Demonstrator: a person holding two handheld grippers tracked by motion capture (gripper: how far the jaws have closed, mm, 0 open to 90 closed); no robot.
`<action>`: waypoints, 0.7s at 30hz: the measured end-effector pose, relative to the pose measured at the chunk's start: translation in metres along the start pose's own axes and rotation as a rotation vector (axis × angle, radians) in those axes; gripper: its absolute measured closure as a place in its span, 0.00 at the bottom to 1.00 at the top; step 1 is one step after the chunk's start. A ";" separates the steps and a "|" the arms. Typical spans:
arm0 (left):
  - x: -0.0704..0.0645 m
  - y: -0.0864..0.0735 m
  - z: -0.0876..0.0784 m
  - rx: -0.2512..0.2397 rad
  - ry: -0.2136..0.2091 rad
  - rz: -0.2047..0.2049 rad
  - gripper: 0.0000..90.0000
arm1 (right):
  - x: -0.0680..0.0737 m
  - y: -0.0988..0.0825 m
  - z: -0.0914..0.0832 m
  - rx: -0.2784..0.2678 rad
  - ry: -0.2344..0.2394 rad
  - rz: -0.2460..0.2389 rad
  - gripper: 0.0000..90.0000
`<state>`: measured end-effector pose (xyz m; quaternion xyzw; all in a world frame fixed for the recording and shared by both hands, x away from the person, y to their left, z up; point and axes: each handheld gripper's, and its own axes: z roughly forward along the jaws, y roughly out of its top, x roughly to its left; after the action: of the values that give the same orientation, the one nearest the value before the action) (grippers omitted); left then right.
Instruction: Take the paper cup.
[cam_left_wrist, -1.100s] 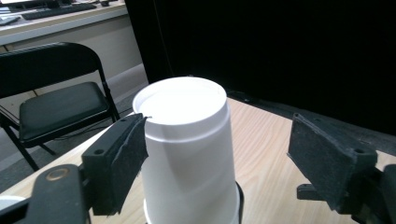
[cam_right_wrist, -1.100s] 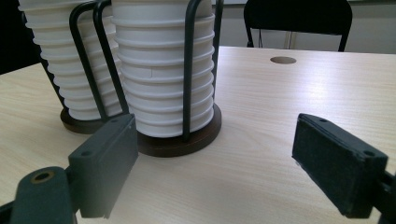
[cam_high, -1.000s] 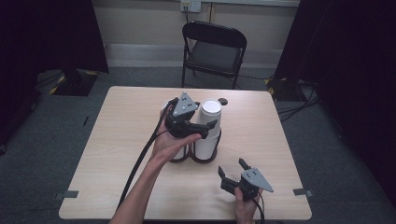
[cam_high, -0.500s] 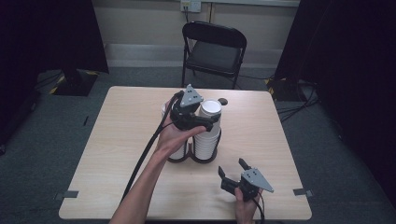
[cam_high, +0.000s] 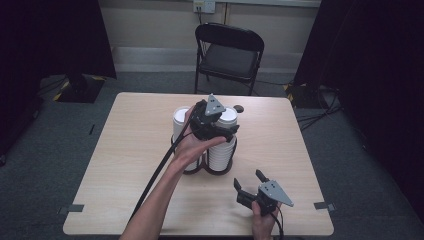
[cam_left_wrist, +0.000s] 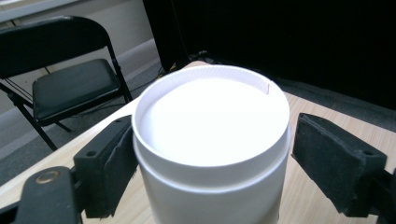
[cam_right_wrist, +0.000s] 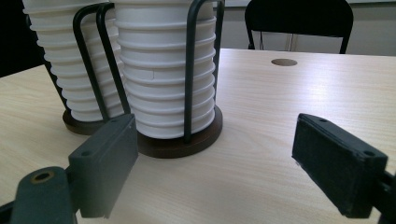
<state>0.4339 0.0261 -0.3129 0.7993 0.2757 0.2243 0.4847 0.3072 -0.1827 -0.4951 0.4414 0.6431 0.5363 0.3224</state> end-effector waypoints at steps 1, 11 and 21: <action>-0.001 0.000 0.001 0.001 0.006 0.003 0.17 | 0.000 0.000 0.000 0.000 0.000 -0.001 0.15; -0.003 -0.001 0.006 0.021 0.031 0.028 0.17 | 0.000 0.000 0.000 -0.002 0.000 -0.001 0.15; -0.002 -0.004 0.015 0.070 0.026 0.013 0.17 | 0.000 0.000 0.000 0.000 -0.003 -0.003 0.16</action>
<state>0.4415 0.0165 -0.3227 0.8144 0.2845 0.2278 0.4515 0.3073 -0.1824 -0.4950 0.4413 0.6432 0.5352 0.3241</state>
